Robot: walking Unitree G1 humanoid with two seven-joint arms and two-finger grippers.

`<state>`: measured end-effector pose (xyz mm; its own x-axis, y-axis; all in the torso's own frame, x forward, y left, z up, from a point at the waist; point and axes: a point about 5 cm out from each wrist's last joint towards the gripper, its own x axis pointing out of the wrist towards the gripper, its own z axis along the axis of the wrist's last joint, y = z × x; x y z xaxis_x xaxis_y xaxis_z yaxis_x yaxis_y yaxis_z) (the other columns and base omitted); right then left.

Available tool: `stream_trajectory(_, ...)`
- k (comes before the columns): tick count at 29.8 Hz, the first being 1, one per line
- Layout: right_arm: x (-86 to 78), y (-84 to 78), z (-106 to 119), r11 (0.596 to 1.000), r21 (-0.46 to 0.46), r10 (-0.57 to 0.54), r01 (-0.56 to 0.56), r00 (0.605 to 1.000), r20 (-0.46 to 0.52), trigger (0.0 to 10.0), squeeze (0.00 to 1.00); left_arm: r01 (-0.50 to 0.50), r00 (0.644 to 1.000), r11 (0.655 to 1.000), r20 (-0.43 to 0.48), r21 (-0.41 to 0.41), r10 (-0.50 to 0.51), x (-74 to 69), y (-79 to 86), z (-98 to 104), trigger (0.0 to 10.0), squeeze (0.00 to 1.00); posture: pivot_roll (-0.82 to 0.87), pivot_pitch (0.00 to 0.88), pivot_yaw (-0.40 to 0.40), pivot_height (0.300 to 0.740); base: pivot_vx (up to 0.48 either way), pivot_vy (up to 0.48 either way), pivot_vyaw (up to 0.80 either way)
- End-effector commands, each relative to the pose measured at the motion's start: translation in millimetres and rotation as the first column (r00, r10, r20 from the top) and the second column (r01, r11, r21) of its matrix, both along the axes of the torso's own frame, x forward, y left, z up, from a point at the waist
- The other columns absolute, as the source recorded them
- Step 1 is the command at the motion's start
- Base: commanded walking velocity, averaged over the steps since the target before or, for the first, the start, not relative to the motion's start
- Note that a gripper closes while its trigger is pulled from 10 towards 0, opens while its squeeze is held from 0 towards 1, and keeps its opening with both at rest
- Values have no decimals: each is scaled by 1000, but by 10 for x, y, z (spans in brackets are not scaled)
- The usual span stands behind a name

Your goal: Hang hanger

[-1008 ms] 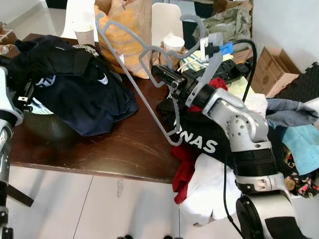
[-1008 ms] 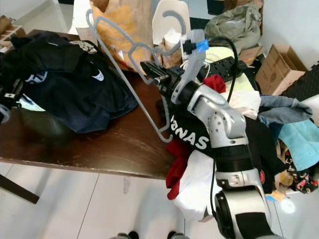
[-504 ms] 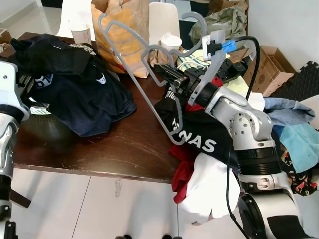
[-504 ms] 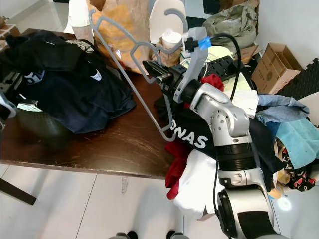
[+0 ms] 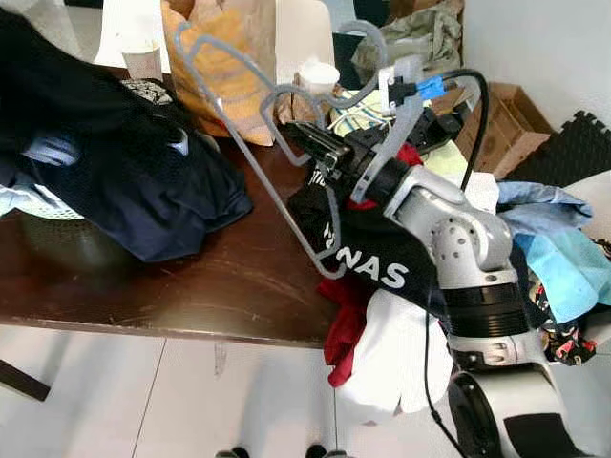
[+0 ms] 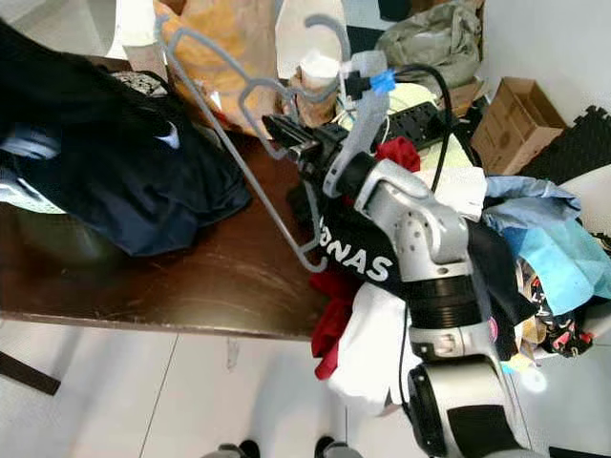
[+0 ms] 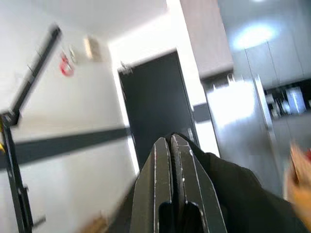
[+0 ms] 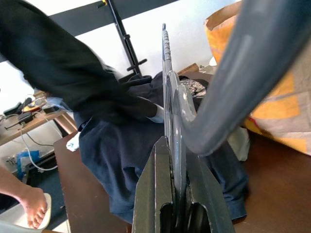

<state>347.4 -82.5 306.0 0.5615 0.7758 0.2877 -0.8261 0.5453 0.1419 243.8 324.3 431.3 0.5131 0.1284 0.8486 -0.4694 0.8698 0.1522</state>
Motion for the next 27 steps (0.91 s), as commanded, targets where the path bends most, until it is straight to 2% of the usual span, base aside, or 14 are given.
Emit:
stream_trajectory(1, -34, 16, 9, 1000, 5, 11, -11, 1000, 12, 10000, 0, 0, 1000, 1000, -17, -4, 0, -19, 20, 27, 0, 0, -59, 204, -80, 740, 0, 0, 0)
stream_trajectory(3, -34, 35, 5, 1000, 14, 17, -17, 1000, 12, 10000, 0, 106, 994, 994, 16, -11, -106, -68, -97, 200, 0, 0, -49, 198, -77, 740, 0, 0, 0)
stream_trajectory(8, -32, 45, 7, 1000, 22, 20, -20, 1000, 13, 10000, 0, 252, 967, 968, 33, -13, -251, -75, -289, 330, 0, 0, -40, 193, -73, 740, 0, 0, 0)
stream_trajectory(9, -29, 55, 9, 999, 25, 20, -20, 1000, 15, 10000, 0, 384, 923, 923, 46, -26, -383, -71, -462, 401, 0, 0, -37, 189, -65, 740, 0, 0, 0)
stream_trajectory(10, -29, 55, 9, 999, 25, 20, -20, 1000, 15, 10000, 0, 384, 923, 923, 46, -26, -383, -71, -462, 401, 0, 0, -37, 189, -65, 740, 0, 0, 0)
stream_trajectory(12, -28, 66, 9, 999, 27, 20, -20, 1000, 18, 10000, 0, 519, 854, 854, 67, -43, -516, -81, -648, 475, 0, 0, -38, 186, -58, 740, 0, 0, 0)
stream_trajectory(15, -30, 63, 7, 1000, 25, 18, -19, 1000, 19, 10000, 0, 537, 843, 840, 79, -74, -532, -83, -654, 473, 0, 0, -41, 187, -56, 740, 0, 0, 0)
stream_trajectory(18, -31, 48, 0, 1000, 18, 12, -13, 1000, 19, 10000, 0, 489, 872, 866, 94, -110, -480, -89, -582, 442, 0, 0, -44, 186, -54, 740, 0, 0, 0)
stream_trajectory(19, -30, 32, -2, 1000, 15, 9, -9, 1000, 19, 10000, 0, 370, 928, 920, 100, -128, -359, -128, -441, 439, 0, 0, -41, 187, -53, 740, 0, 0, 0)
stream_trajectory(21, -30, 32, -2, 1000, 15, 9, -9, 1000, 19, 10000, 0, 370, 928, 920, 100, -128, -359, -128, -441, 439, 0, 0, -41, 187, -53, 740, 0, 0, 0)
stream_trajectory(22, -29, 18, -5, 1000, 12, 5, -6, 1000, 19, 10000, 0, 208, 976, 970, 95, -122, -198, -205, -288, 452, 0, 0, -39, 187, -54, 740, 0, 0, 0)
stream_trajectory(23, -28, 7, -9, 1000, 10, 4, -4, 1000, 19, 10000, 0, 43, 994, 992, 103, -119, -31, -321, -129, 482, 0, 0, -37, 188, -53, 740, 0, 0, 0)
stream_trajectory(25, -28, 7, -9, 1000, 10, 4, -4, 1000, 19, 10000, 0, 43, 994, 992, 103, -119, -31, -321, -129, 482, 0, 0, -37, 188, -53, 740, 0, 0, 0)
stream_trajectory(27, -23, 2, -16, 1000, 9, 6, -6, 1000, 19, 10000, 0, -183, 971, 976, 131, -118, 198, -550, 96, 550, 0, 0, -29, 188, -58, 740, 0, 0, 0)
